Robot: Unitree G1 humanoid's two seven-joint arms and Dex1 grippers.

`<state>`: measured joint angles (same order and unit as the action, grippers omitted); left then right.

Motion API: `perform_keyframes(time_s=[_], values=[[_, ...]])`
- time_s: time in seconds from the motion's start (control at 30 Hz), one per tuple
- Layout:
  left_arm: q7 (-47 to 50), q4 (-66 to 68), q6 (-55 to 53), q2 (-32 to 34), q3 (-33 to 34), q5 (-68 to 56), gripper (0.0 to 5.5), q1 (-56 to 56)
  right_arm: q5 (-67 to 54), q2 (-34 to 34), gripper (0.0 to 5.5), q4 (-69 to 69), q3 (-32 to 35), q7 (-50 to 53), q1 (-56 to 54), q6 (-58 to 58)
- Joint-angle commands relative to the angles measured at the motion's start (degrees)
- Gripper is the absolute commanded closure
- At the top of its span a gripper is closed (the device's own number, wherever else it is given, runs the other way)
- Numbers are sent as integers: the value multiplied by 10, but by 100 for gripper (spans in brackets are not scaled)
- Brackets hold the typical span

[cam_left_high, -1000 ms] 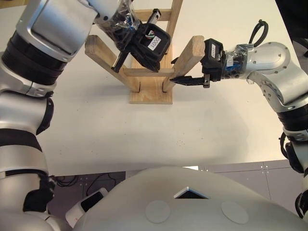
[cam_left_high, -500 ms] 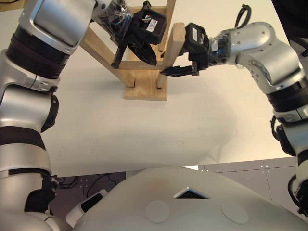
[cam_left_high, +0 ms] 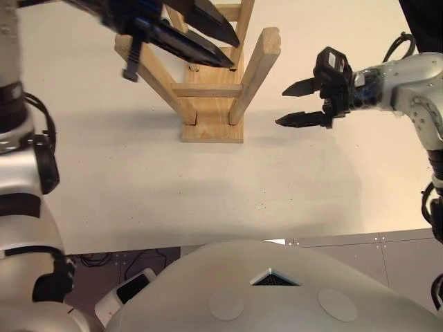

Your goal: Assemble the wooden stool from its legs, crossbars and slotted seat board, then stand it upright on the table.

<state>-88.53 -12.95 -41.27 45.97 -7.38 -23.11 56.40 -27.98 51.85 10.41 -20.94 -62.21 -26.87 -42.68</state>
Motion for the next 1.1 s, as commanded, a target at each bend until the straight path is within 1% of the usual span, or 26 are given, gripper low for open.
perform_keyframes(time_s=[0.03, 0.1, 0.17, 0.23, 0.3, 0.33, 0.4, 0.5, 0.53, 0.6, 0.63, 0.67, 0.73, 0.77, 0.83, 0.9, 0.97, 1.03, 1.1], values=[[110, 145, 18, 3, 25, 55, 462, 16, -56, -4, 166, 134, 31, 16, 132, -17], [146, 217, 48, -6, 27, 73, 462, -16, -72, -99, 166, 158, 47, 93, 177, 0], [169, 252, 55, -24, 28, 72, 462, -52, -58, -175, 166, 156, 40, 156, 188, 26], [185, 278, 52, -44, 16, 74, 462, -81, -41, -226, 166, 152, 28, 194, 183, 39], [168, 278, 66, -46, -22, 88, 462, -132, -14, -252, 166, 128, 21, 219, 175, 54], [156, 260, 72, -42, -39, 90, 462, -160, 9, -252, 166, 105, 23, 229, 169, 67], [134, 203, 61, -33, -50, 66, 462, -200, 62, -231, 166, 56, 22, 233, 158, 102], [109, 42, -11, -34, -39, -56, 462, -265, 188, -194, 166, -79, 36, 294, 110, 205], [127, 7, -34, -47, -36, -85, 462, -279, 204, -197, 166, -110, 56, 315, 97, 226], [190, -5, -65, -83, -12, -121, 462, -273, 212, -211, 166, -136, 86, 334, 86, 257], [229, 9, -76, -107, 13, -138, 462, -255, 212, -218, 166, -139, 97, 338, 88, 266], [282, 50, -98, -138, 56, -161, 462, -217, 214, -219, 166, -135, 100, 336, 98, 270], [354, 118, -118, -173, 119, -190, 462, -155, 212, -219, 166, -124, 105, 326, 124, 271], [372, 148, -117, -177, 137, -192, 462, -133, 205, -221, 166, -114, 111, 323, 140, 270], [385, 181, -108, -177, 151, -187, 462, -114, 191, -227, 166, -94, 121, 316, 165, 268], [386, 193, -104, -175, 155, -185, 462, -110, 167, -235, 166, -63, 126, 299, 188, 258], [374, 167, -115, -173, 162, -208, 462, -115, 151, -237, 166, -26, 118, 280, 209, 251], [329, 106, -130, -159, 172, -258, 462, -127, 139, -246, 166, 0, 108, 275, 223, 240], [261, 41, -150, -120, 190, -323, 462, -131, 126, -265, 166, 15, 101, 275, 233, 228]])
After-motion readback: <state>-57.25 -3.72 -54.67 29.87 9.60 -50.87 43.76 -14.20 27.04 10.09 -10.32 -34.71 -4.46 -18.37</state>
